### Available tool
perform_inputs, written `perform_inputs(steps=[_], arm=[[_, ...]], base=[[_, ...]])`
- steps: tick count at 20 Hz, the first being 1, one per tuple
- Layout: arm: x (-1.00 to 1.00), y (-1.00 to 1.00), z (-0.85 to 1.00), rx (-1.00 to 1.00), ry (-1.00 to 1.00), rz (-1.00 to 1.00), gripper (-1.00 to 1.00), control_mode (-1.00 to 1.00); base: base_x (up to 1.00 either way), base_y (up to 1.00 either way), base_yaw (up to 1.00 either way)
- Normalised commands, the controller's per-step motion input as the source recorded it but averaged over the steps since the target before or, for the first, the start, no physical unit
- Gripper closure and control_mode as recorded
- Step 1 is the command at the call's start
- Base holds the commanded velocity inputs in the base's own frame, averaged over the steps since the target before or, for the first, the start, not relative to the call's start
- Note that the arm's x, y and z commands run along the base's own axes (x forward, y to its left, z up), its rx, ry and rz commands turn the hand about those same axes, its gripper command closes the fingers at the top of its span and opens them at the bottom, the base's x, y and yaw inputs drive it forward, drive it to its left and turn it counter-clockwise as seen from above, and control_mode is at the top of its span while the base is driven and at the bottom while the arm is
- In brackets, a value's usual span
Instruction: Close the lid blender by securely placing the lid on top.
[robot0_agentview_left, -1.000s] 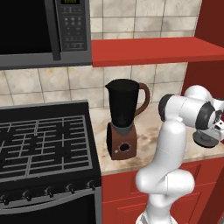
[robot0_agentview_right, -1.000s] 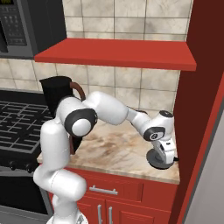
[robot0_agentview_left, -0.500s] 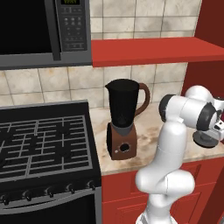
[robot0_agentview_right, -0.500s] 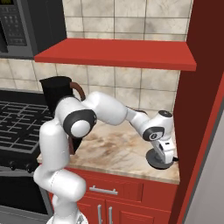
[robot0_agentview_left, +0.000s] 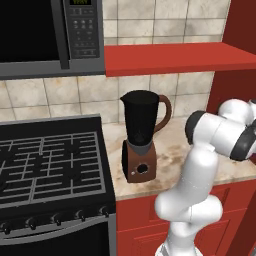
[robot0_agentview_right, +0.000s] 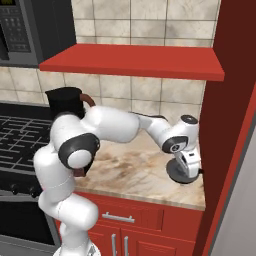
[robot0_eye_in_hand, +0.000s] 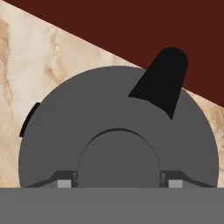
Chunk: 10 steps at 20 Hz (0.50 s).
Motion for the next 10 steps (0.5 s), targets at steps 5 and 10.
perform_inputs(steps=[5,10], arm=[[0.00,0.56,1.00,-0.08,-0.17,0.00,1.00,-1.00],[0.00,0.90,1.00,-0.06,-0.12,0.00,1.00,-1.00]], base=[[0.00,0.00,0.00],[0.00,0.00,0.00]])
